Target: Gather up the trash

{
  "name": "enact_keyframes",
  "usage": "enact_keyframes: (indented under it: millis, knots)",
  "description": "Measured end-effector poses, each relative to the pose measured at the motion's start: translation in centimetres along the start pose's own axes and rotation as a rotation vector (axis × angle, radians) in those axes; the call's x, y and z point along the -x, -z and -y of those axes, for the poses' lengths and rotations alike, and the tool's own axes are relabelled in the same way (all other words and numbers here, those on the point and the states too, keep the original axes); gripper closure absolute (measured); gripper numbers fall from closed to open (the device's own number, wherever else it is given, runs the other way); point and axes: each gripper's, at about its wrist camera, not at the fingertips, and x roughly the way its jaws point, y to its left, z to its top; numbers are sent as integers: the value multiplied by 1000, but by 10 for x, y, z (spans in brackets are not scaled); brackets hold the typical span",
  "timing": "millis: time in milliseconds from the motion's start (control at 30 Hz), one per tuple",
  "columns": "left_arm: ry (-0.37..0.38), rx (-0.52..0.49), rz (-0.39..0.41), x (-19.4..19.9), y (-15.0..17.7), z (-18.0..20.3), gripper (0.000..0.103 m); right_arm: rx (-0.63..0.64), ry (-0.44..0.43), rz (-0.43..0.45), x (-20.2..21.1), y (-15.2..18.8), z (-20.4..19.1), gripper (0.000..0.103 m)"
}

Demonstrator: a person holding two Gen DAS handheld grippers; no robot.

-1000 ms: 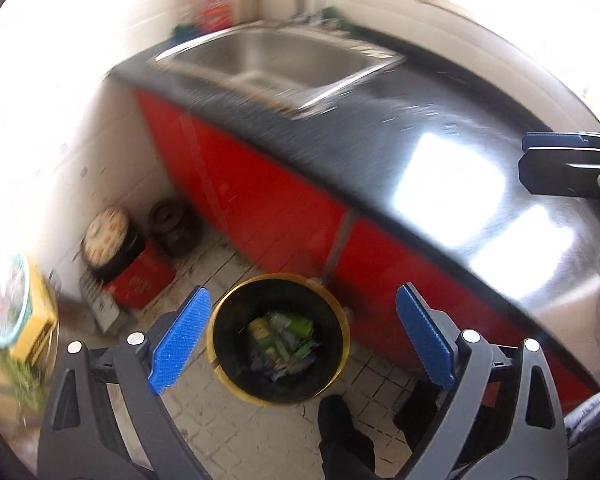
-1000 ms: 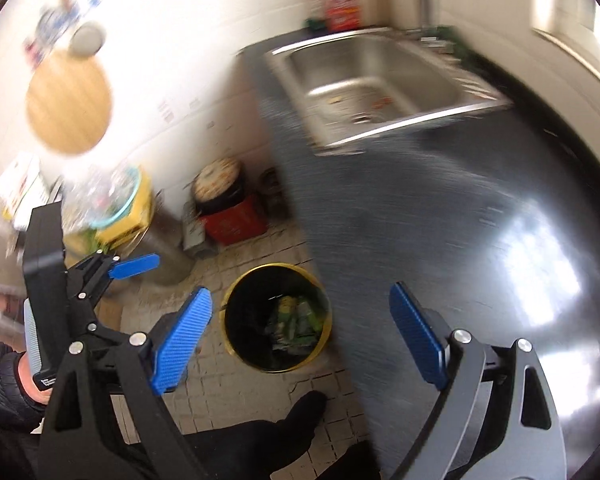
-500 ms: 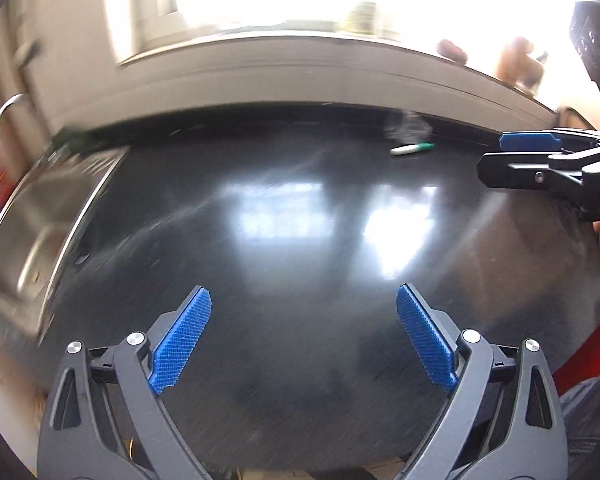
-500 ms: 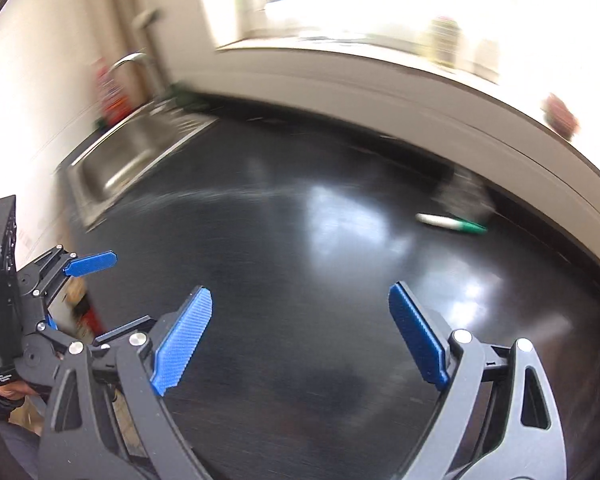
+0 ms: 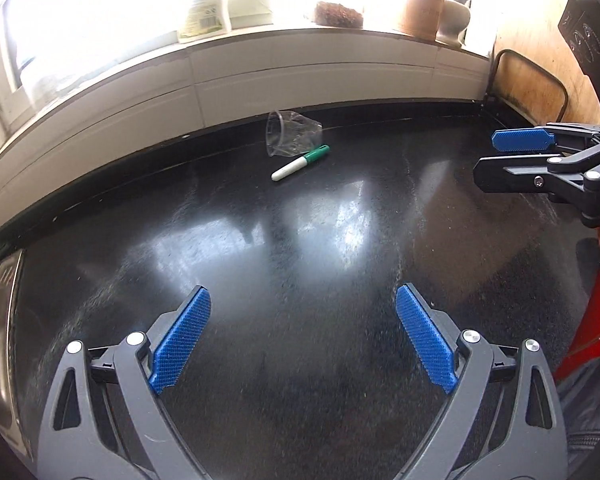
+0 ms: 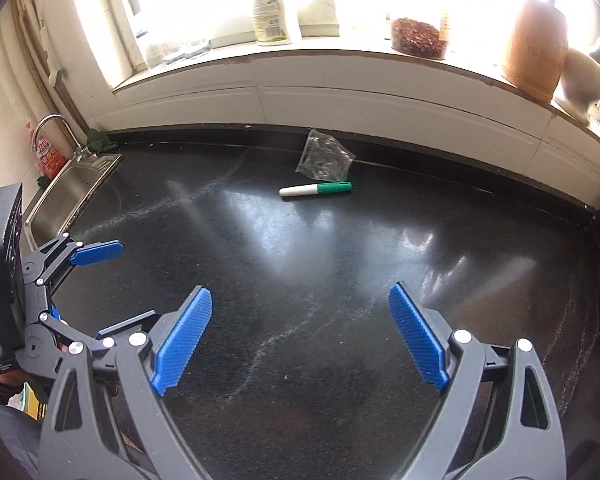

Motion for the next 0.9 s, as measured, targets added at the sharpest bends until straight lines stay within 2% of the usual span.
enact_keyframes:
  millis: [200, 600, 700, 900]
  knots:
    - [15, -39, -28, -45, -30, -3, 12, -12, -6, -30, -24, -20, 28, 16]
    - [42, -81, -131, -173, -81, -24, 12, -33, -26, -160, -105, -50, 80, 16]
    - [46, -108, -132, -191, -91, -28, 12, -33, -36, -186, -126, -58, 92, 16]
    - [101, -164, -83, -212, -116, -29, 12, -14, -44, -217, -161, -77, 110, 16]
